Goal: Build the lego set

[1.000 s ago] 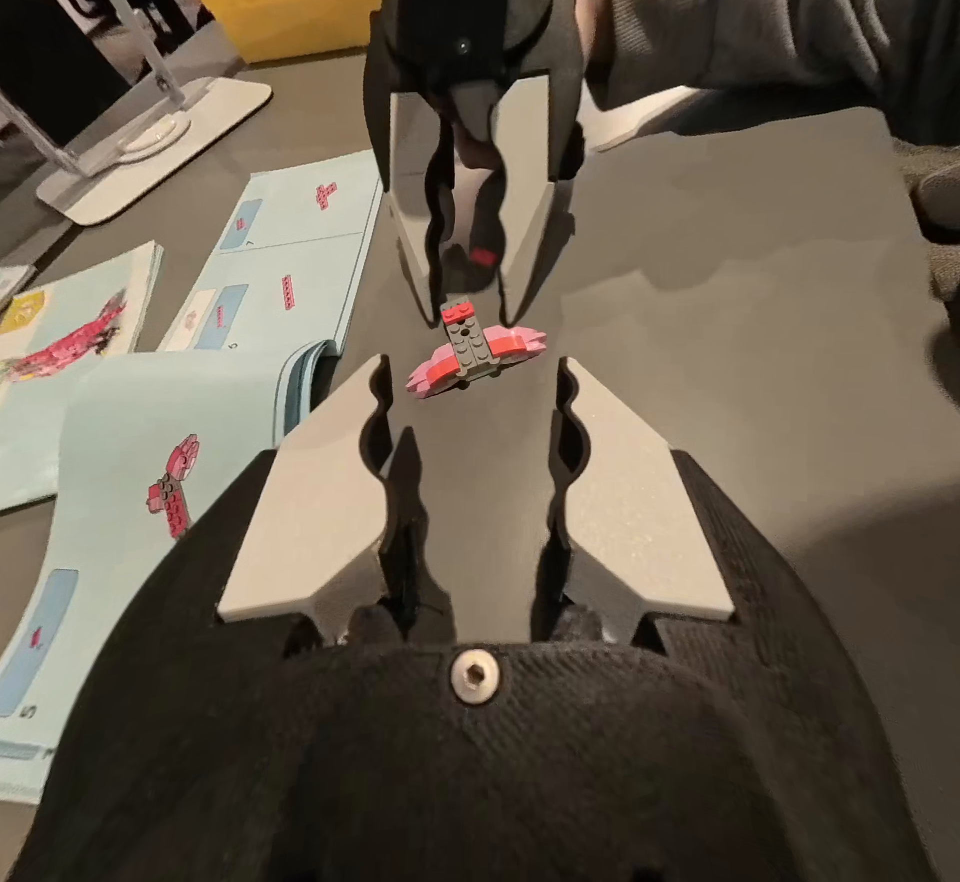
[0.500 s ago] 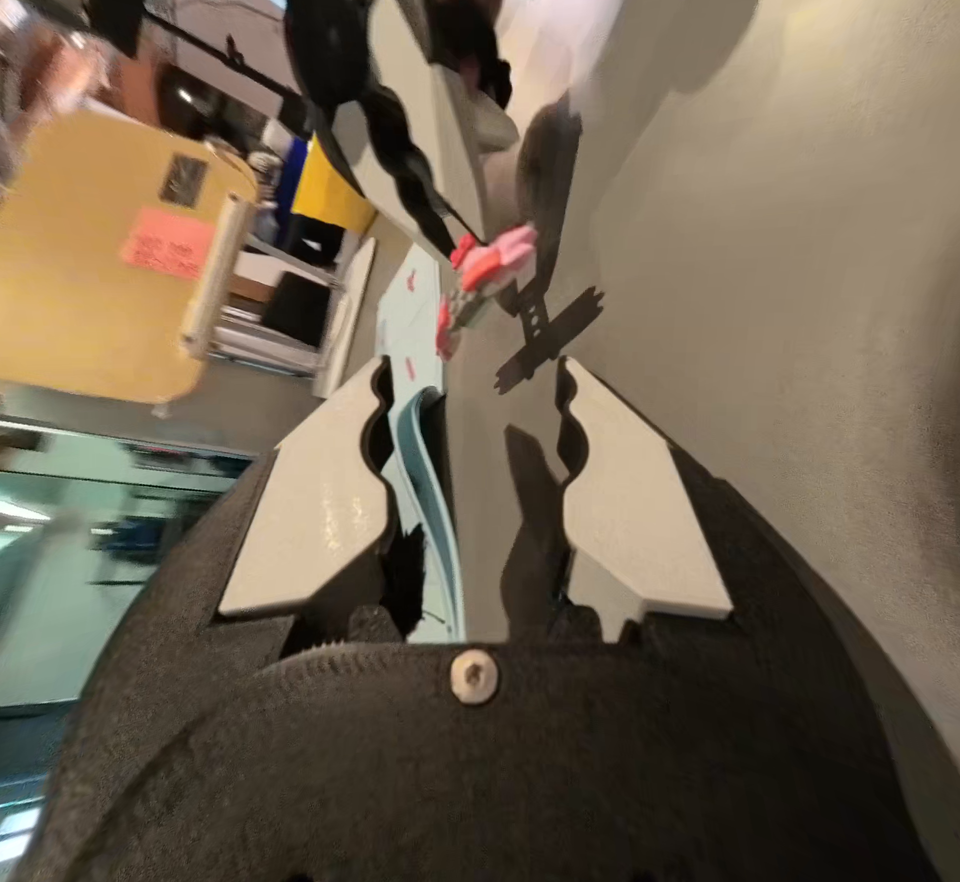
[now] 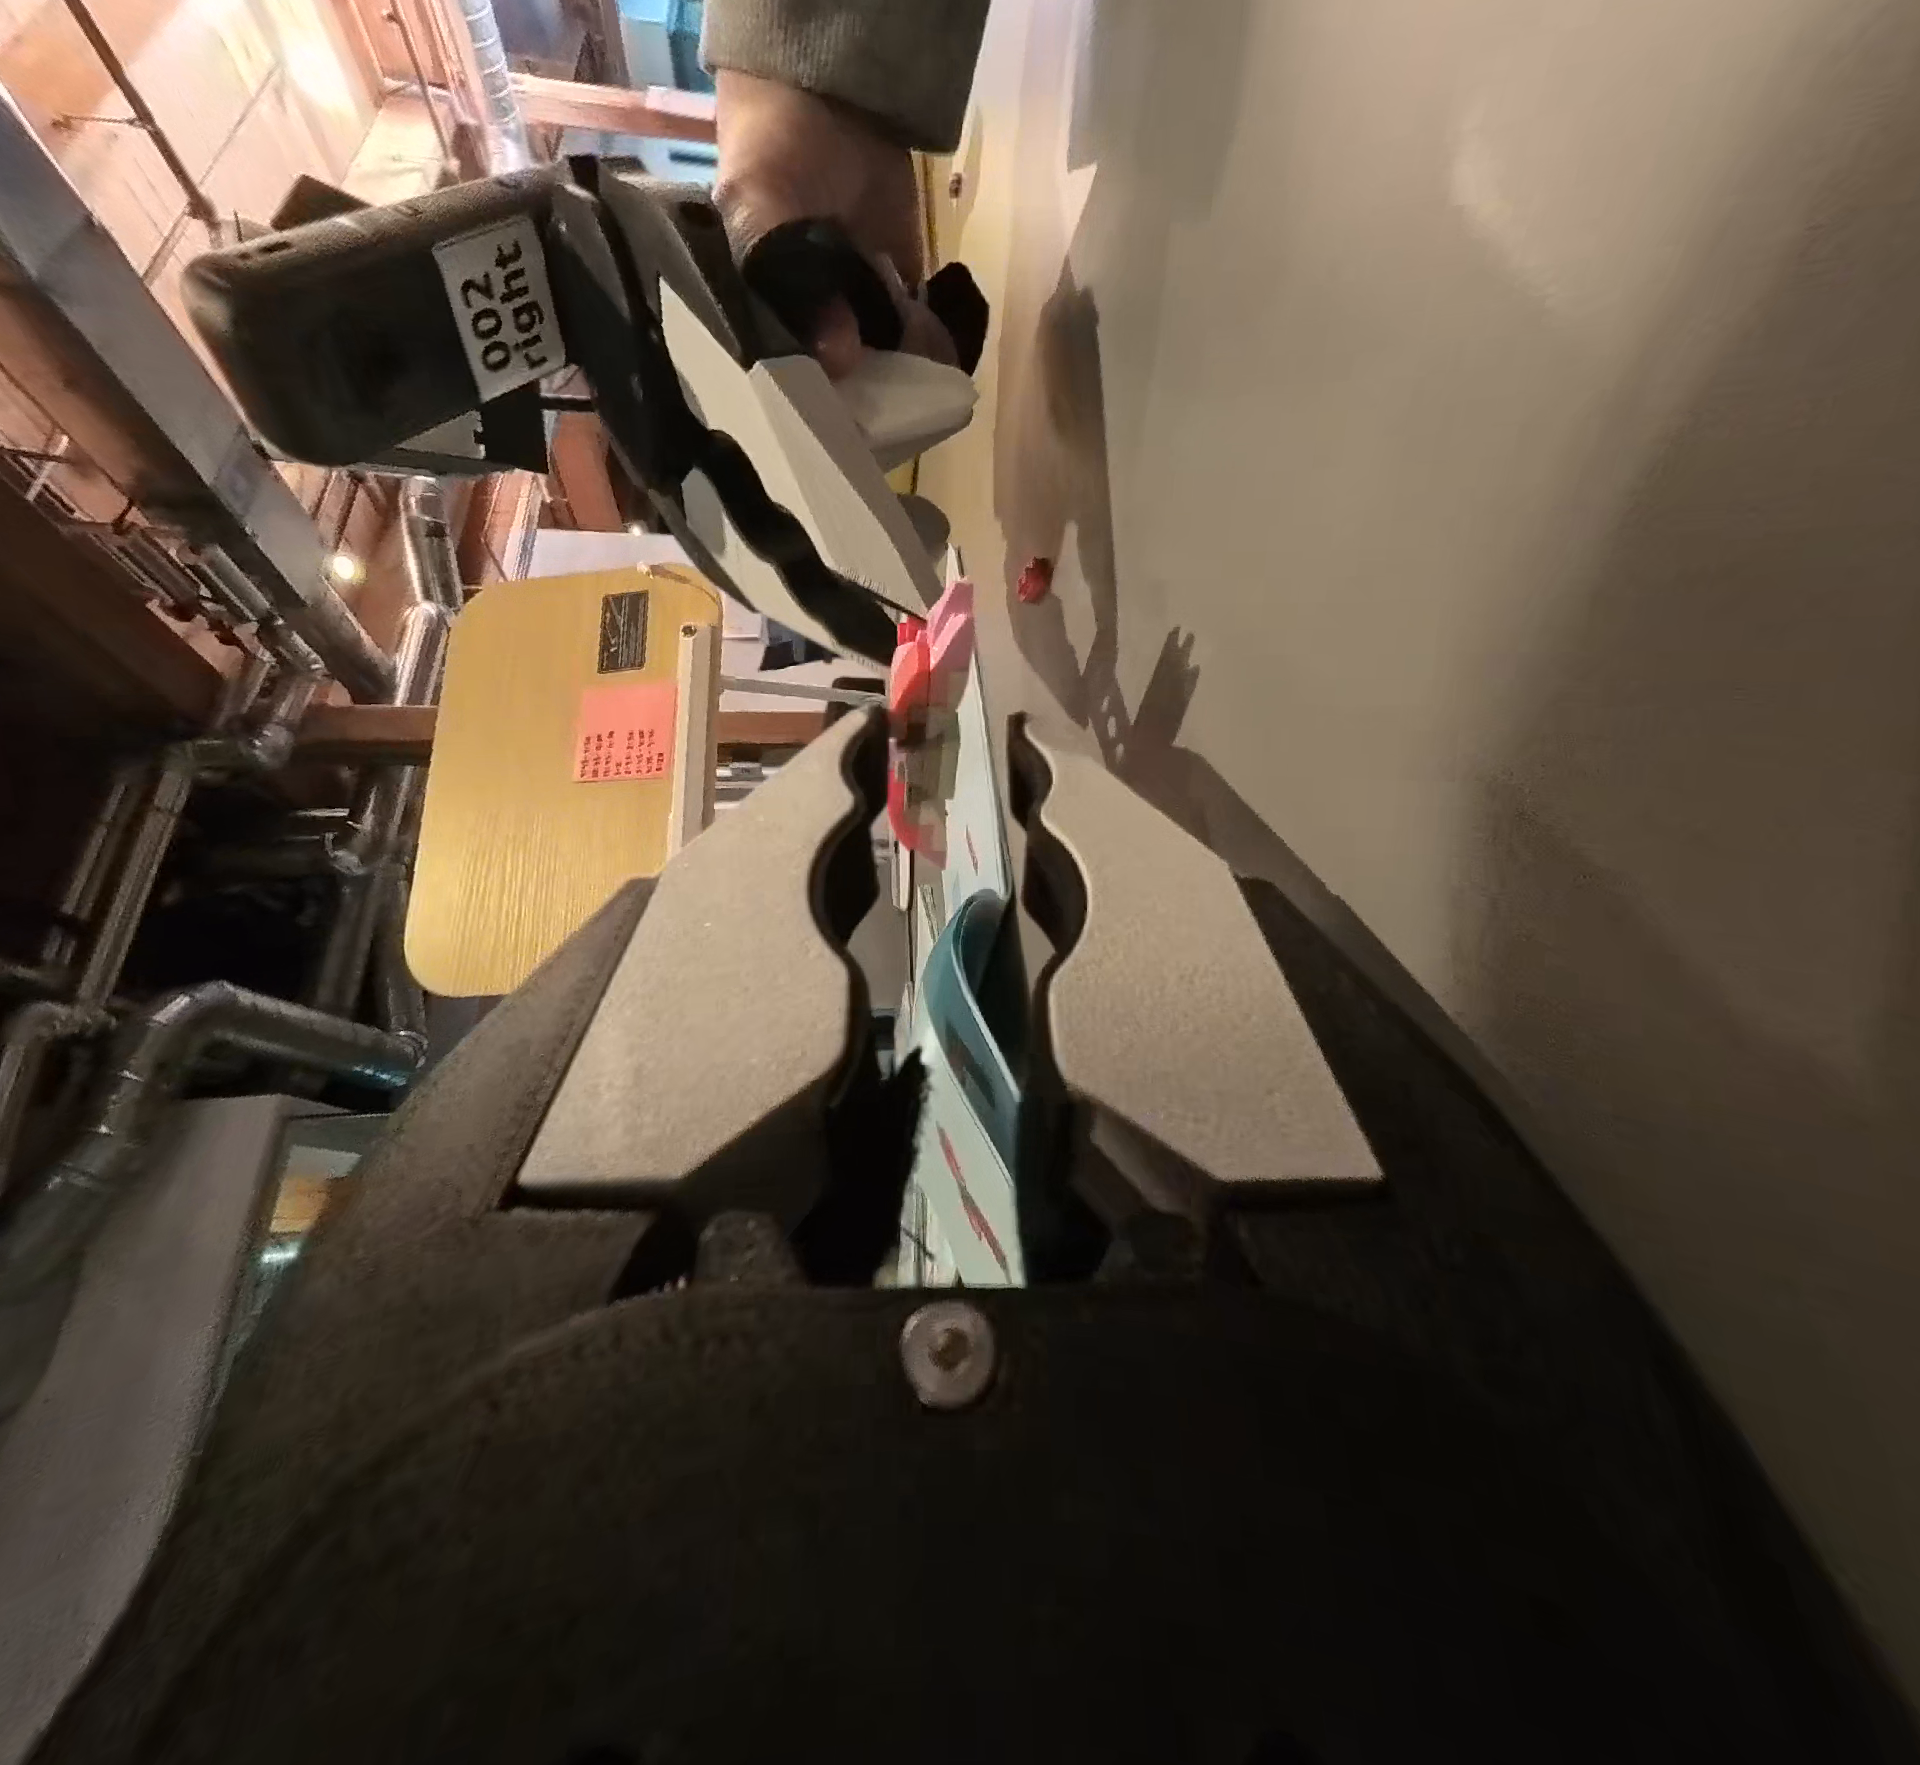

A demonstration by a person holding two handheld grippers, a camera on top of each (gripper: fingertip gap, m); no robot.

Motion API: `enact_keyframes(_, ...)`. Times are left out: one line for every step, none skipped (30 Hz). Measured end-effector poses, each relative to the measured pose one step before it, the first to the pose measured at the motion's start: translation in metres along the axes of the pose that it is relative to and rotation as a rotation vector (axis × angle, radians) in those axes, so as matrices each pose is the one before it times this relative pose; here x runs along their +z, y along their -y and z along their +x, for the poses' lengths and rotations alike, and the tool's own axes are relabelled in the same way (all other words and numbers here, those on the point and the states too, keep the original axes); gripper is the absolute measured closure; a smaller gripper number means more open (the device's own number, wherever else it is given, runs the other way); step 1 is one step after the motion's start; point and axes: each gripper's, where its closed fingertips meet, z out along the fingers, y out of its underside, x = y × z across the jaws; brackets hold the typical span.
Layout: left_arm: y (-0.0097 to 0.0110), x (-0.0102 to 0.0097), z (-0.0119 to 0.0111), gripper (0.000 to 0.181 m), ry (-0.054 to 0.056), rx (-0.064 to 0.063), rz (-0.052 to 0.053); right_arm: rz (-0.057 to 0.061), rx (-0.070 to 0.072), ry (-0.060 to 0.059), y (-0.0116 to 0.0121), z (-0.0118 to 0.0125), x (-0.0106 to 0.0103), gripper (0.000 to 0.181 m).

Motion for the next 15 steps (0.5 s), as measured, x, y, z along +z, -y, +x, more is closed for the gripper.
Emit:
enact_keyframes(-0.00089,0.00049,-0.00020,0.160,0.0050,0.0083,-0.0089,0.0003,-0.0032,0.0034,0.00011,-0.00098,0.00046,0.167)
enact_keyframes(-0.00125,0.00036,-0.00124,0.158,0.0109,0.0056,-0.0077,0.0002,-0.0013,0.0032,0.00010,-0.00078,0.00029,0.167)
enact_keyframes(-0.00071,-0.00003,-0.00127,0.154,0.0080,0.0001,-0.0030,-0.0004,-0.0006,0.0004,-0.00010,-0.00010,0.00008,0.167)
enact_keyframes(0.00040,-0.00052,-0.00060,0.153,0.0019,-0.0025,0.0036,-0.0002,0.0006,-0.0004,-0.00039,0.00008,-0.00004,0.167)
enact_keyframes(0.00093,-0.00067,0.00028,0.155,-0.0033,-0.0013,0.0070,-0.0007,0.0029,0.0009,-0.00057,0.00015,-0.00001,0.167)
enact_keyframes(0.00105,-0.00069,0.00114,0.161,-0.0057,0.0058,0.0064,-0.0006,0.0026,-0.0004,-0.00067,0.00028,-0.00002,0.167)
enact_keyframes(0.00089,-0.00046,0.00078,0.167,-0.0012,0.0118,0.0035,0.0003,0.0021,-0.0003,-0.00049,0.00038,-0.00006,0.167)
enact_keyframes(-0.00003,-0.00001,0.00043,0.169,0.0023,0.0138,-0.0028,0.0000,0.0030,0.0012,-0.00034,0.00004,0.00005,0.167)
enact_keyframes(-0.00074,0.00029,0.00016,0.169,0.0013,0.0082,-0.0068,-0.0024,0.0001,-0.0032,-0.00066,0.00048,0.00027,0.167)
enact_keyframes(-0.00075,0.00023,0.00049,0.169,-0.0031,0.0039,-0.0045,-0.0026,-0.0057,-0.0043,-0.00085,0.00033,0.00032,0.167)
enact_keyframes(-0.00044,0.00009,0.00015,0.169,0.0003,0.0040,-0.0005,0.0007,-0.0076,-0.0051,-0.00003,0.00024,0.00011,0.167)
enact_keyframes(-0.00027,0.00022,-0.00023,0.169,0.0050,0.0057,0.0001,0.0022,-0.0035,-0.0017,0.00033,0.00001,-0.00045,0.167)
enact_keyframes(-0.00105,0.00042,-0.00112,0.169,0.0143,0.0088,-0.0060,0.0067,0.0012,0.0089,0.00136,-0.00140,-0.00061,0.167)
enact_keyframes(-0.00223,0.00092,-0.00243,0.168,0.0251,0.0161,-0.0133,0.0101,0.0049,0.0073,0.00189,-0.00109,-0.00047,0.167)
enact_keyframes(-0.00128,0.00051,-0.00081,0.170,0.0142,0.0178,-0.0070,0.0052,0.0016,0.0019,0.00114,-0.00028,-0.00011,0.167)
